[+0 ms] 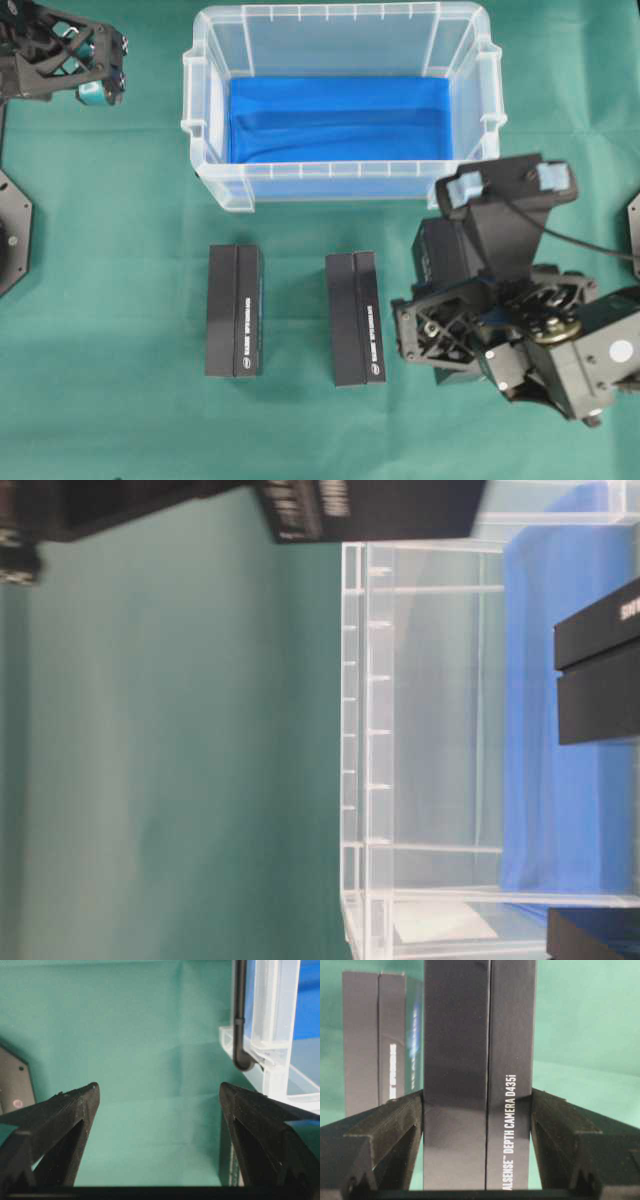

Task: Take out the box from the case.
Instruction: 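Carry the box pair forward and lower it right of the middle pair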

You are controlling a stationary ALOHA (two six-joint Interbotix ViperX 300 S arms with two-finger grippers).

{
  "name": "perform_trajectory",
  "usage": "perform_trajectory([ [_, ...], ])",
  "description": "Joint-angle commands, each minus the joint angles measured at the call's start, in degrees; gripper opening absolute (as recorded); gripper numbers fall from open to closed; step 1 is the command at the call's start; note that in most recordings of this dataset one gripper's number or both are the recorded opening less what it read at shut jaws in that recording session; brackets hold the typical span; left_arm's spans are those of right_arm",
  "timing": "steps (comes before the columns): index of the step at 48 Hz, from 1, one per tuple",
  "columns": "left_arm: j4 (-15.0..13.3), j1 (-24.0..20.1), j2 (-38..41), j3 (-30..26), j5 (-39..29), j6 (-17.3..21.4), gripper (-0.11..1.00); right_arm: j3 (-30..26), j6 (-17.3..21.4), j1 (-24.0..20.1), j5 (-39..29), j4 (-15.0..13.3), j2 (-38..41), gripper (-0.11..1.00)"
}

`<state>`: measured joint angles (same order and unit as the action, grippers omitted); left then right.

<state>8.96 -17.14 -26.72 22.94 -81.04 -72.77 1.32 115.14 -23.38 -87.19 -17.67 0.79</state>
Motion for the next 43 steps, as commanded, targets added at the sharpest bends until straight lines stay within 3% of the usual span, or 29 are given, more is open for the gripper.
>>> perform_trajectory([
  [1,0.3,0.1,-0.6,-0.6,0.2,-0.1,0.96,1.7,0.6,-0.2,3.1,0.6,-1.0,0.67],
  [8,0.3,0.1,-0.6,-0.4,0.2,0.0,0.96,7.3,3.5,-0.3,7.8,2.2,-1.0,0.67],
  [23,0.3,0.1,-0.6,-0.3,0.2,-0.1,0.96,17.1,7.6,-0.3,17.1,2.3,-0.4,0.67],
  [43,0.3,0.1,-0.4,0.0,0.2,-0.1,0.96,20.6,8.5,0.3,21.5,2.1,2.4,0.67],
])
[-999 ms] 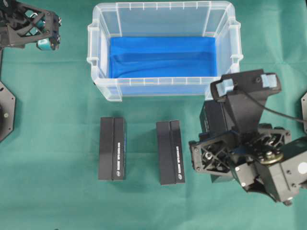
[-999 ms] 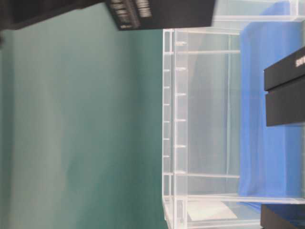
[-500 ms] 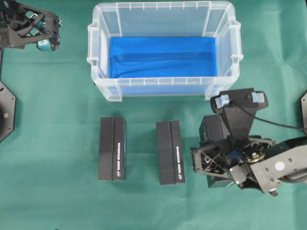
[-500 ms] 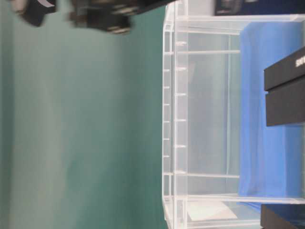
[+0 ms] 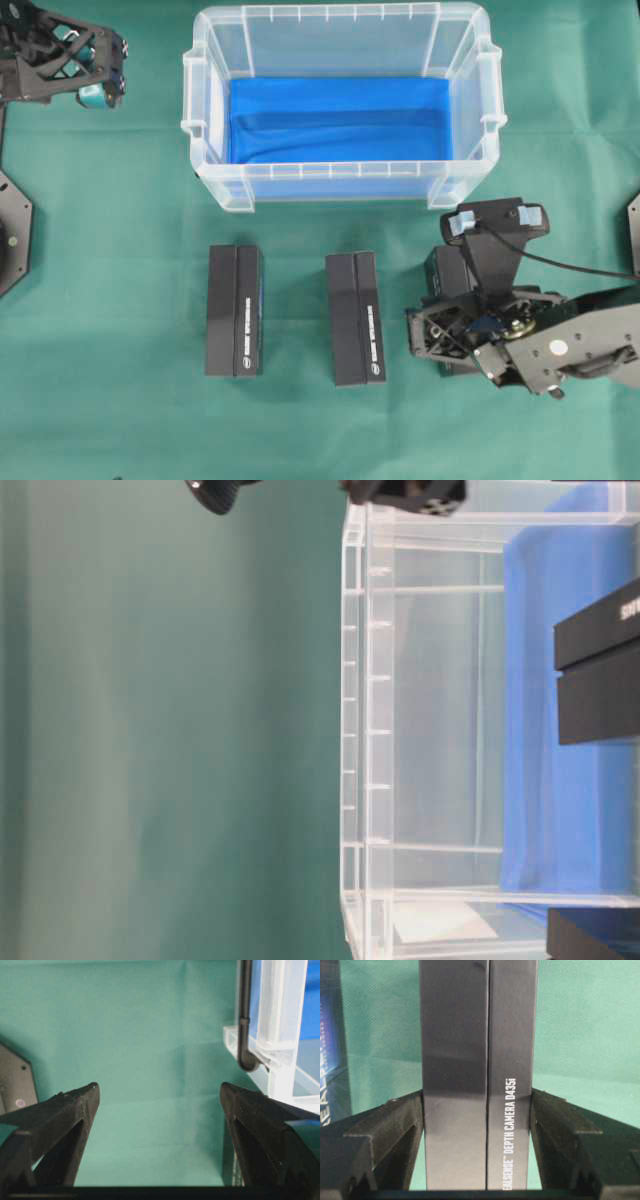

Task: Take out the box from the case.
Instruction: 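Carry the box pair forward and lower it right of the middle pair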

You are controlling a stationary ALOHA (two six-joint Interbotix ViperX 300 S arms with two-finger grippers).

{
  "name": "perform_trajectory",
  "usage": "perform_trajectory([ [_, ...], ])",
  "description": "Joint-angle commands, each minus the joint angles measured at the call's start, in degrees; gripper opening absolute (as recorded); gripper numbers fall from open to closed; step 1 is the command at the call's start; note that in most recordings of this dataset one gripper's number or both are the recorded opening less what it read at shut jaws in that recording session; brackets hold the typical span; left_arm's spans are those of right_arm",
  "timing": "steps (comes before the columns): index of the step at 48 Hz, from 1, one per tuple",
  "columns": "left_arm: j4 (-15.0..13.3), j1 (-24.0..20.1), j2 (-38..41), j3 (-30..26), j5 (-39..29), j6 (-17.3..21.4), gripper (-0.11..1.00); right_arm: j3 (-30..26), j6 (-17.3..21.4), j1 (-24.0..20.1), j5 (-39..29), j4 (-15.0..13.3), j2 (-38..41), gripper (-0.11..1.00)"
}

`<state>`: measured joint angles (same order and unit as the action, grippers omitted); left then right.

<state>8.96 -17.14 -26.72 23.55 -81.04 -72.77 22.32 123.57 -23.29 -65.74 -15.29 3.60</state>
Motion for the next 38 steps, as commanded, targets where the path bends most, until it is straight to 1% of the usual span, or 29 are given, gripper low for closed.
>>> perform_trajectory([
  [1,0.3,0.1,-0.4,-0.6,0.3,-0.1,0.96,-0.4,0.1,0.2,0.1,-0.3,-0.4,0.67],
  [9,0.3,0.1,-0.4,-0.6,0.3,-0.1,0.96,-0.4,-0.4,0.2,0.4,-0.4,-0.4,0.67],
  [22,0.3,0.1,-0.4,-0.6,0.3,-0.1,0.96,-0.4,-0.4,0.3,3.3,-0.4,-0.4,0.67],
  [33,0.3,0.1,-0.5,-0.5,0.3,0.1,0.96,-0.5,0.0,0.3,2.5,-0.2,-0.7,0.67],
  [34,0.3,0.1,-0.6,-0.5,0.2,0.1,0.96,-0.6,0.0,0.4,2.3,-0.2,-0.7,0.7],
  [37,0.3,0.1,-0.6,-0.4,0.2,0.1,0.96,-1.1,0.0,0.4,1.3,-0.2,-0.7,0.85],
  [38,0.3,0.1,-0.6,-0.4,0.2,0.1,0.96,-1.2,0.0,0.4,0.9,-0.3,-0.7,0.89],
])
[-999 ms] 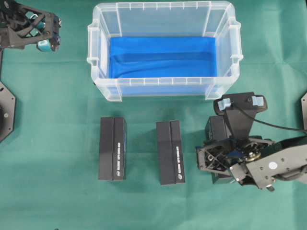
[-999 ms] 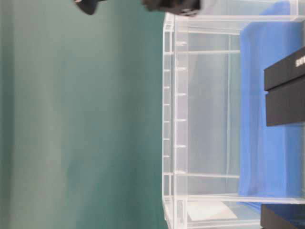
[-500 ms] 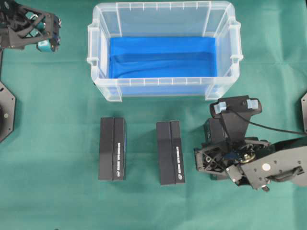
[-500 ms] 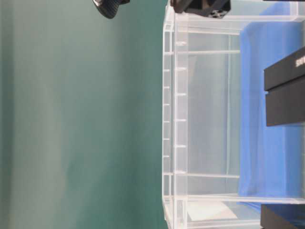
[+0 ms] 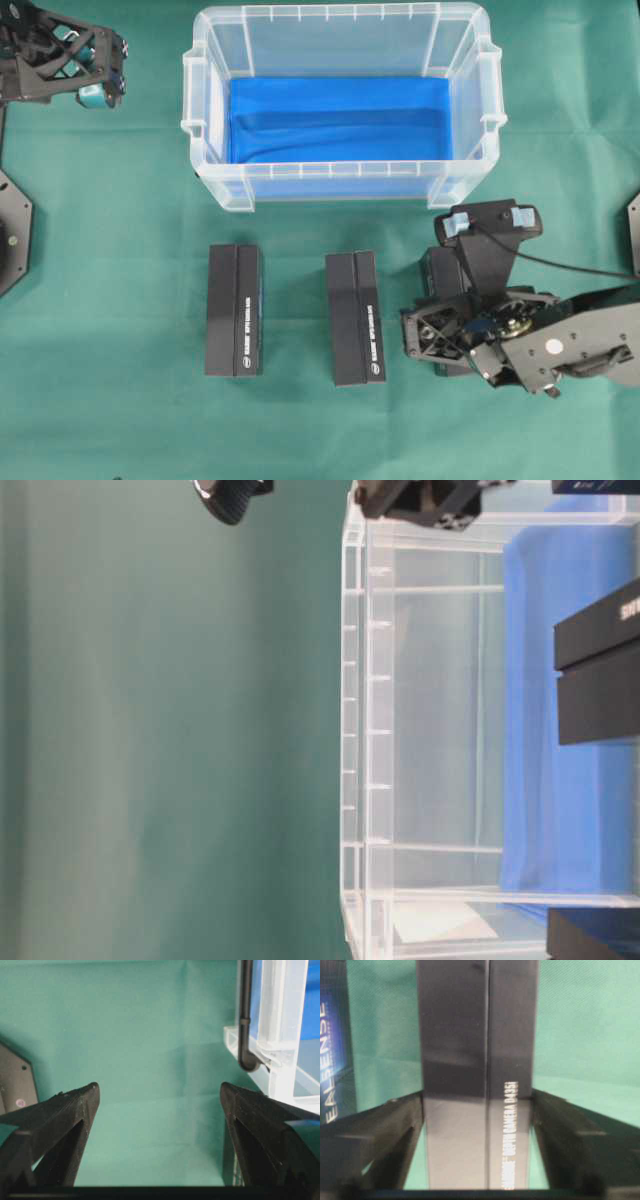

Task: Take out the box from the case.
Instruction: 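Carry the box pair forward and lower it right of the middle pair, then open the right gripper and withdraw it to the right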

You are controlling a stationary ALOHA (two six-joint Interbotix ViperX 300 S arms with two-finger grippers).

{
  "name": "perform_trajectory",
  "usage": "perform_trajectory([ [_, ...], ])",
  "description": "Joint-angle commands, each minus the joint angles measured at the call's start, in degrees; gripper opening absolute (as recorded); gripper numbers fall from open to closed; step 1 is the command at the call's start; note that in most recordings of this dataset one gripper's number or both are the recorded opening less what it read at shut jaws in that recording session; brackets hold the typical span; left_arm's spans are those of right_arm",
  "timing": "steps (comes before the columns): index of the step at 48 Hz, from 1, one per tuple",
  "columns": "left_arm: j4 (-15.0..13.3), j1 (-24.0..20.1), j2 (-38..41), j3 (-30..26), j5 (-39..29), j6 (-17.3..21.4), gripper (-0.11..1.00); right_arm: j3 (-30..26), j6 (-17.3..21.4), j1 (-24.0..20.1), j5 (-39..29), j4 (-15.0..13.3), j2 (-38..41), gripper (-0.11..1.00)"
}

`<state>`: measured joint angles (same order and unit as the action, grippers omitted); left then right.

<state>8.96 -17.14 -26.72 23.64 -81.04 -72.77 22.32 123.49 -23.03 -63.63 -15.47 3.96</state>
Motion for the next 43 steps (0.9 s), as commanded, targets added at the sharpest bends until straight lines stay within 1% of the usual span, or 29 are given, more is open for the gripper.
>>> perform_trajectory([
  [1,0.2,0.1,-0.6,-0.5,0.3,0.1,0.96,-1.3,0.2,0.1,-1.7,-0.1,-1.1,0.92],
  [4,0.3,0.1,-0.6,-0.4,0.3,0.1,0.96,-1.8,0.2,0.1,-2.8,-0.3,-1.0,0.96],
  [10,0.3,0.1,-0.6,-0.5,0.3,0.1,0.96,-1.9,0.2,0.2,-3.4,-0.3,-1.1,0.94],
  [24,0.3,0.1,-0.7,-0.5,0.3,0.1,0.96,-3.5,-0.2,0.7,-4.7,-0.3,-3.2,0.94],
  [28,0.3,0.1,-0.6,-0.5,0.3,0.1,0.96,-4.7,-0.5,1.1,-6.6,-0.4,-4.7,0.94],
  [36,0.3,0.1,-0.7,-0.5,0.3,0.0,0.96,-8.3,-1.7,1.1,-12.7,-2.0,-7.7,0.93],
  [43,0.3,0.1,-0.6,-0.5,0.3,0.0,0.96,-12.1,-4.4,1.3,-18.0,-2.6,-9.6,0.93],
])
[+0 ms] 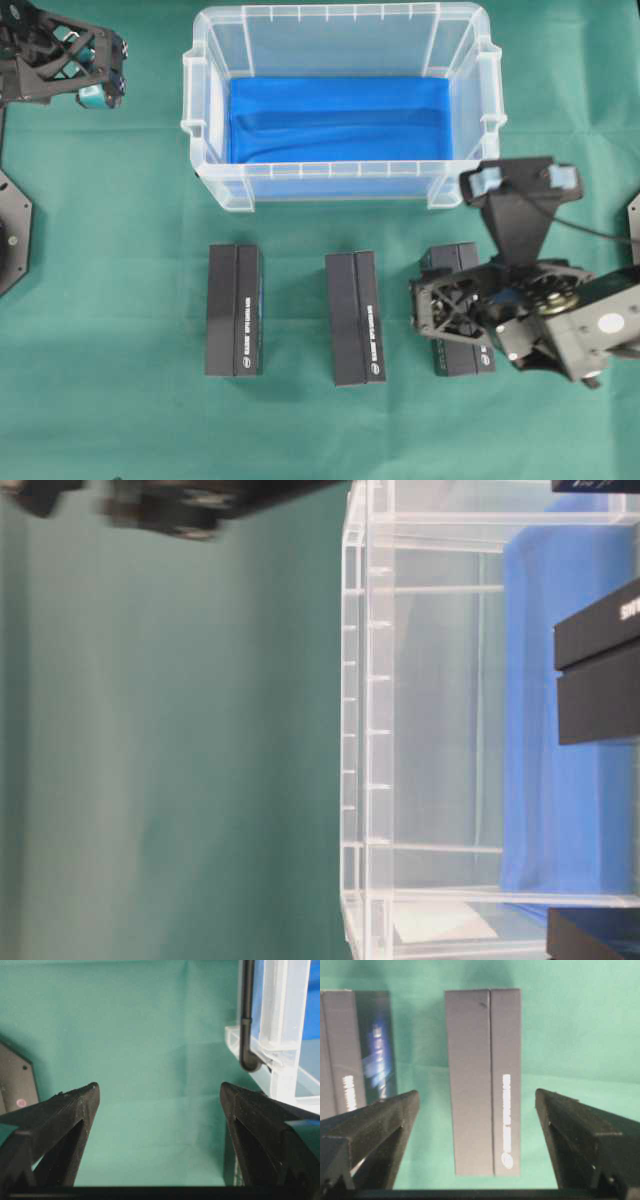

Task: Take out the box from the case.
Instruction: 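Open the right gripper and withdraw it to the right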

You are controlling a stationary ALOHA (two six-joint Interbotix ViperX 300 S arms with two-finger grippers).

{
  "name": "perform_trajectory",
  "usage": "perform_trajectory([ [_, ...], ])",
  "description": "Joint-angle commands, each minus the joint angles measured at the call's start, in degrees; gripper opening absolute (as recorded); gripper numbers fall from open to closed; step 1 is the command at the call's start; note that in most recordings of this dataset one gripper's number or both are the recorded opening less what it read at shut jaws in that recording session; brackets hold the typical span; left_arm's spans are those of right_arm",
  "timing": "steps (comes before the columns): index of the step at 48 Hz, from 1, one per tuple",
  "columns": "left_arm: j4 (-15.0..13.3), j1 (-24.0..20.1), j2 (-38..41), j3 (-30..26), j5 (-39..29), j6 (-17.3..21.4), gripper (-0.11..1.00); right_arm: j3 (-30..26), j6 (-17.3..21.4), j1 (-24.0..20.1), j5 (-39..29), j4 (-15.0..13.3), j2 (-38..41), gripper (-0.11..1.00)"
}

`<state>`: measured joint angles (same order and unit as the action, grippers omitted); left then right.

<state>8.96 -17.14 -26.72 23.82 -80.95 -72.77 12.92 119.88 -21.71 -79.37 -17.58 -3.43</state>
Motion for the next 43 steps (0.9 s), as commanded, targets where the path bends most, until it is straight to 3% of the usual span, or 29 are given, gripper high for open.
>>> perform_trajectory([
  [1,0.3,0.1,-0.6,-0.7,0.2,0.0,0.96,-3.2,-1.2,0.1,-2.9,-0.5,-2.3,0.93],
  [19,0.2,0.1,-0.6,-0.8,0.3,-0.2,0.96,-4.3,-3.4,1.1,-4.5,0.2,-2.9,0.93],
  [26,0.2,0.1,-0.6,-0.7,0.2,-0.3,0.96,-1.7,-2.8,0.6,-4.3,2.0,-5.4,0.93],
  [43,0.0,0.1,-0.6,-0.8,0.2,-1.0,0.96,5.1,-1.8,-1.9,-4.8,3.2,-14.0,0.93],
])
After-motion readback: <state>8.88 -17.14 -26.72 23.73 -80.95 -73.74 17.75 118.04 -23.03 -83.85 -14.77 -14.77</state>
